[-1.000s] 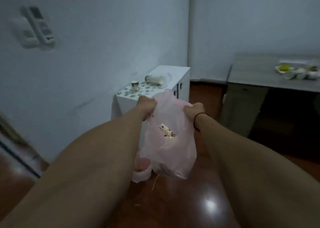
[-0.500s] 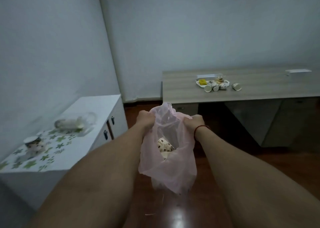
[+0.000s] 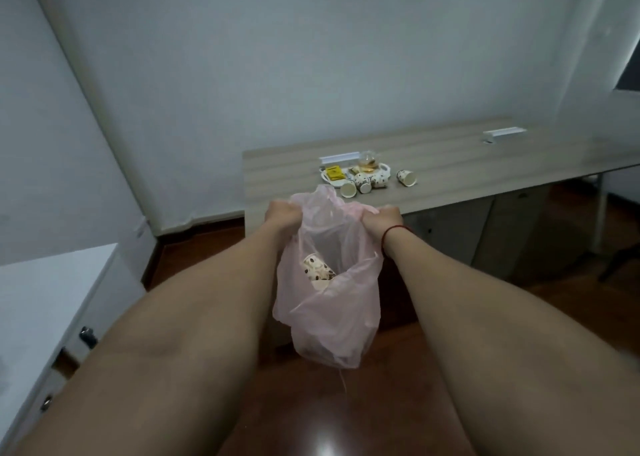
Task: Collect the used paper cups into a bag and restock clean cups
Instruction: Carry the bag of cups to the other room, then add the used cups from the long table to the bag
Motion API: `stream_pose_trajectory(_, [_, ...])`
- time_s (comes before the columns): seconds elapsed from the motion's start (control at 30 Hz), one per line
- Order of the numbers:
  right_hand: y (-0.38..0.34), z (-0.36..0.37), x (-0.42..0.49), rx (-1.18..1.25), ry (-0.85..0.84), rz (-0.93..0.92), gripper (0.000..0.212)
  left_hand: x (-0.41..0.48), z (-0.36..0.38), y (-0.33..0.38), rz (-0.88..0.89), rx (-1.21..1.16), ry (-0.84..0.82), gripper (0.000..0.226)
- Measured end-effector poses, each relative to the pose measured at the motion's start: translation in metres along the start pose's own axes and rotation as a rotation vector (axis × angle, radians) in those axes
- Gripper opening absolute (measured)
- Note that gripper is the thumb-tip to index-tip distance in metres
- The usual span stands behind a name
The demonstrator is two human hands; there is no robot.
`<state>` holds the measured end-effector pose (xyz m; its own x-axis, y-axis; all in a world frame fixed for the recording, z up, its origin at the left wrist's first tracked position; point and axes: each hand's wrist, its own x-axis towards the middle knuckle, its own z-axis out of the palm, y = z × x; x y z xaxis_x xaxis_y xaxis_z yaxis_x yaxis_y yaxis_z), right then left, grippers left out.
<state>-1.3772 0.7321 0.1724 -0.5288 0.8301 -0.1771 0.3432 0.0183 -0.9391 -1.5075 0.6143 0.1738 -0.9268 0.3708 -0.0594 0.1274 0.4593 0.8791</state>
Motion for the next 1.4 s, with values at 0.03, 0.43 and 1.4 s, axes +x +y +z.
stream_pose_trajectory(0.03, [0.0,-0.002,0.022,0.012,0.019,0.002,0.042,0.018,0.014,0.008,0.02,-0.004,-0.025,0.034])
stream_pose_trajectory(0.43, [-0.025,-0.07,0.244,0.181,0.325,0.071,0.039,0.198,0.183,0.131,0.176,-0.007,-0.305,0.035])
stream_pose_trajectory(1.4, [-0.074,-0.283,0.791,-0.038,0.565,-0.014,0.019,0.538,0.594,0.346,0.061,-0.218,-0.508,0.023])
